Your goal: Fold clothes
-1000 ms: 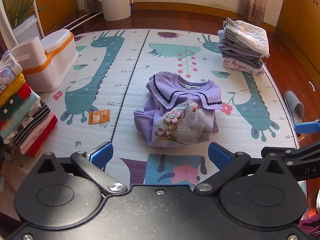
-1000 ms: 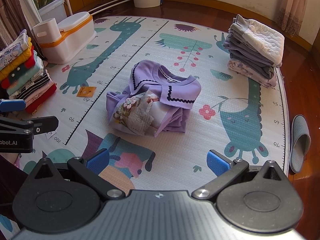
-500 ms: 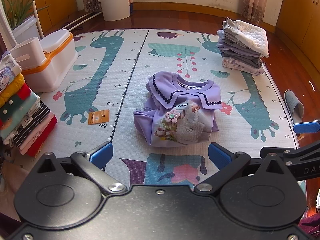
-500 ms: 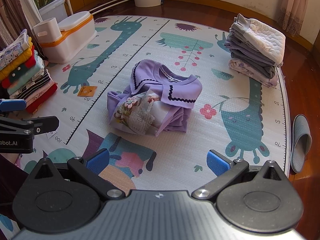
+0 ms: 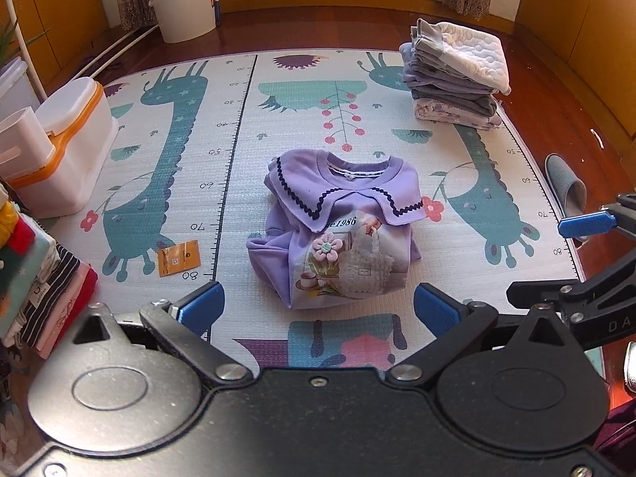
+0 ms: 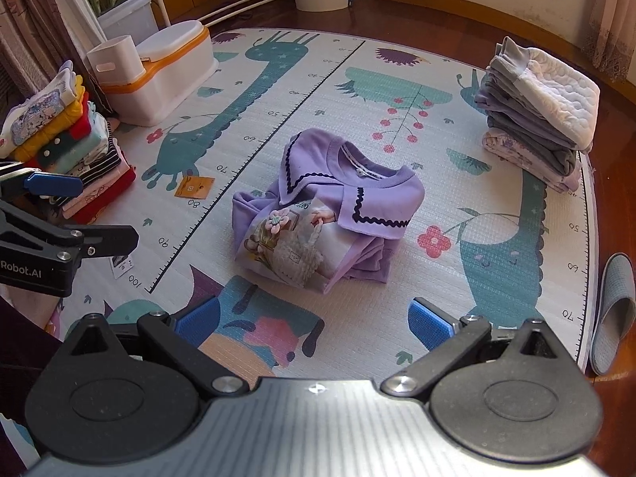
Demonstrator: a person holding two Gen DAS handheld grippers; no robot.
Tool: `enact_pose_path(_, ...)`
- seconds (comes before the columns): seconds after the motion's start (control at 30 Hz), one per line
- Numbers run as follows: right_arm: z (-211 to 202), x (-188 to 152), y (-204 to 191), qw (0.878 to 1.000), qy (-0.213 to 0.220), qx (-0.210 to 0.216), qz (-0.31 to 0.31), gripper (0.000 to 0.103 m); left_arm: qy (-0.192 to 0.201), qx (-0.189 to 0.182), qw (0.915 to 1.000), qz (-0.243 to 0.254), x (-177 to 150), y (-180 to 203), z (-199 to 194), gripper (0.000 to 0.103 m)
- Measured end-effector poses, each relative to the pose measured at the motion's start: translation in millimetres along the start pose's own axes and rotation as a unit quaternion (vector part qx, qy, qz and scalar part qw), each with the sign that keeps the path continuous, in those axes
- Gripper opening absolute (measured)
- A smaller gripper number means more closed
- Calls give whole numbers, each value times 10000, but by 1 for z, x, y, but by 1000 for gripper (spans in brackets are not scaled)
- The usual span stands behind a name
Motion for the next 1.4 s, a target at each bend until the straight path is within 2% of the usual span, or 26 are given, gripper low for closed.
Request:
enact_pose_path(0.13,5,26,10,9999,27,108,-120,97,-503,1,9957,780,16,-9,18,103)
enact_pose_path(0.23,15,45,16,9993,94,60,-359,98,-900,151,9858,1413,26,-21,32,103)
enact_pose_path(0.3,25,57,20,9987,28,89,-495,98,-1097,65,9794,1696,35,-28,38,103)
enact_pose_path(0.43,44,79,24,9952,17,47,-975,97,-1215,-128,9719,2014,58,-42,46,103)
enact_pose_path(0.53,66,95,39,9961,-48,177,-866,97,-1168,-206,9670,2257,76,-51,61,103)
enact_pose_path(0.67,105,109,61,9971,-159,205,-717,97,-1146,-332,9638,2383,98,-64,94,102)
enact_pose_path(0.8,149,112,80,9964,-392,106,-743,85,-902,-521,9622,2516,123,-77,130,101)
enact_pose_path(0.9,178,110,88,9948,-558,58,-848,77,-1060,-668,9613,2454,138,-87,158,101)
enact_pose_path(0.97,194,110,95,9946,-578,115,-855,77,-1136,-766,9595,2460,145,-91,174,100)
enact_pose_path(1.07,213,111,107,9960,-497,213,-710,77,-1378,-1097,9543,2414,154,-94,199,100)
enact_pose_path(1.23,245,109,124,9976,-409,417,-378,77,-1339,-1362,9460,2619,164,-93,240,100)
enact_pose_path(1.27,252,108,127,9975,-425,475,-303,77,-1319,-1450,9461,2578,166,-93,249,99)
enact_pose_path(1.33,262,108,130,9971,-411,562,-294,77,-1520,-1605,9379,2673,166,-92,266,87)
enact_pose_path(1.4,270,109,132,9967,-344,666,-319,77,-1609,-1666,9308,2829,165,-92,278,87)
Point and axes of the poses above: each gripper's, at about its wrist camera, not at the fingertips, and z roughly the way its jaws point, y to its right, x to its top, the point moved 3 cm from there along z, roughly the way its jaws point, and after that the axes turned 12 degrees about -x, right-handed, at the moved point
